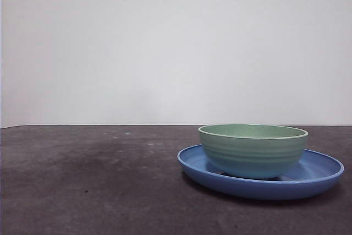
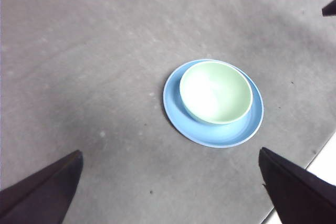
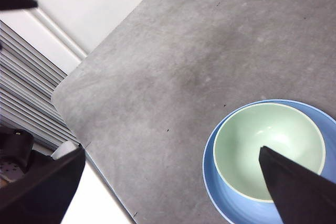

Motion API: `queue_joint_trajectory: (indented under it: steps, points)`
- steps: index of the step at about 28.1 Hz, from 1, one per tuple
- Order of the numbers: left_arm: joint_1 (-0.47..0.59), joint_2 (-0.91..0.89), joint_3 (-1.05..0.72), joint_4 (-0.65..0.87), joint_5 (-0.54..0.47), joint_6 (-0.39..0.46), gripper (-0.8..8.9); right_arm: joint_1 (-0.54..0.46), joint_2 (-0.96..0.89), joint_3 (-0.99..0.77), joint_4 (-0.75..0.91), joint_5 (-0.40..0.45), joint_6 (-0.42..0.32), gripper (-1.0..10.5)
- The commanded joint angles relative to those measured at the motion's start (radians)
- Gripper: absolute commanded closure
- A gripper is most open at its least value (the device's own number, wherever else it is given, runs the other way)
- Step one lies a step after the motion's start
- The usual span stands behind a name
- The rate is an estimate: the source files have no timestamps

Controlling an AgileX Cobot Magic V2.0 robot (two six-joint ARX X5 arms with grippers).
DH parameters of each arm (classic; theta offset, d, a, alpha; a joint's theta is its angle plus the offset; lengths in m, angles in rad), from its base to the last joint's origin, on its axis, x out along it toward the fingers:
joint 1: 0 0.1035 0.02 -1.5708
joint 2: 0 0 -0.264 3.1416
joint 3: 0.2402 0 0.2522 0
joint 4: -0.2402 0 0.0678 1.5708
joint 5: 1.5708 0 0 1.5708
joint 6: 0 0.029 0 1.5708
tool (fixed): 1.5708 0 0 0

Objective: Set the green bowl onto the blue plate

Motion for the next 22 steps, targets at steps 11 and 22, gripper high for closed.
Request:
queue_joint_trajectory:
  steps: [11,22]
  points:
    - [0.001,-0.360,-0.365,0.064,0.003,-0.181,1.89,0.003,0.006,0.021,0.008,-0.002,0.006,3.3]
    - [0.001,-0.405,-0.389,0.068,0.120,-0.217,1.89,0.003,0.006,0.021,0.008,-0.002,0.006,3.3]
